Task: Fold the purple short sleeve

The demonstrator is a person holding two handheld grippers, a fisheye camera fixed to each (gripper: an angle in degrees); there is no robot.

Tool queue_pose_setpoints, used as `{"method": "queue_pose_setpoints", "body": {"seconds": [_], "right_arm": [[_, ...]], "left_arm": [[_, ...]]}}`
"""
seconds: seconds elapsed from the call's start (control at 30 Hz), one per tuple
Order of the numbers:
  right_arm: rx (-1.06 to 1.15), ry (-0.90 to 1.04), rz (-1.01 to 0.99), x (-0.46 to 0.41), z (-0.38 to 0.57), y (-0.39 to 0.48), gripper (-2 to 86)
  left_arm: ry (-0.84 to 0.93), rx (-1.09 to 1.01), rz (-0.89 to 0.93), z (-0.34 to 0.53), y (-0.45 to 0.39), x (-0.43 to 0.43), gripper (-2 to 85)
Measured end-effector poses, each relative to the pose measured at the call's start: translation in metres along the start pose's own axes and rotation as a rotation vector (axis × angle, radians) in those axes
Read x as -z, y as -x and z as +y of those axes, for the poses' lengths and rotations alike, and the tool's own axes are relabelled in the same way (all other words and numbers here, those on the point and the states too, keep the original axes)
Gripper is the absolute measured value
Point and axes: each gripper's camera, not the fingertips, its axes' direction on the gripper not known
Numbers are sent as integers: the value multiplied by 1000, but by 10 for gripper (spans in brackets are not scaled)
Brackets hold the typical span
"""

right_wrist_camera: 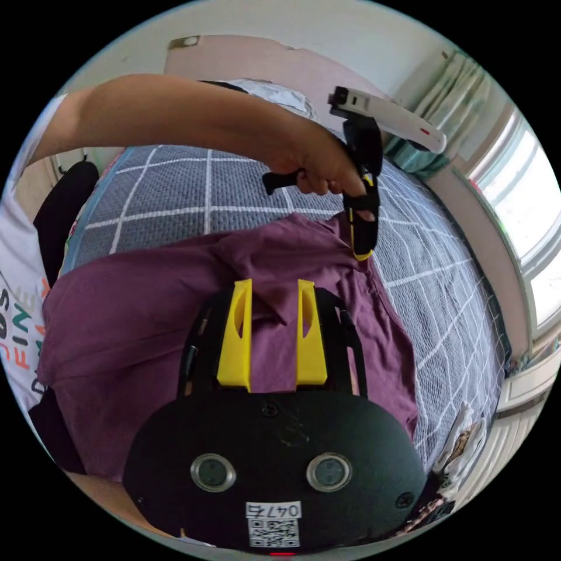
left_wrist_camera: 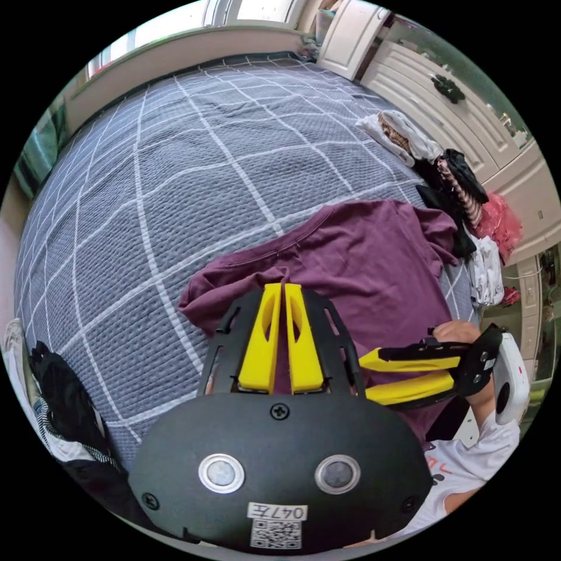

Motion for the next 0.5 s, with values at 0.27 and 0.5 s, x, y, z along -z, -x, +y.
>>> {"method": "queue_pose_setpoints", "body": {"seconds": [0.27,0.5], "right_arm": [[125,-6,-4,23,7,23,52],[121,87,124,31,25,36,5]], "left_arm": [[-104,99,119,1,14,12,-2],[-88,140,136,-13,7,-13,11]]}}
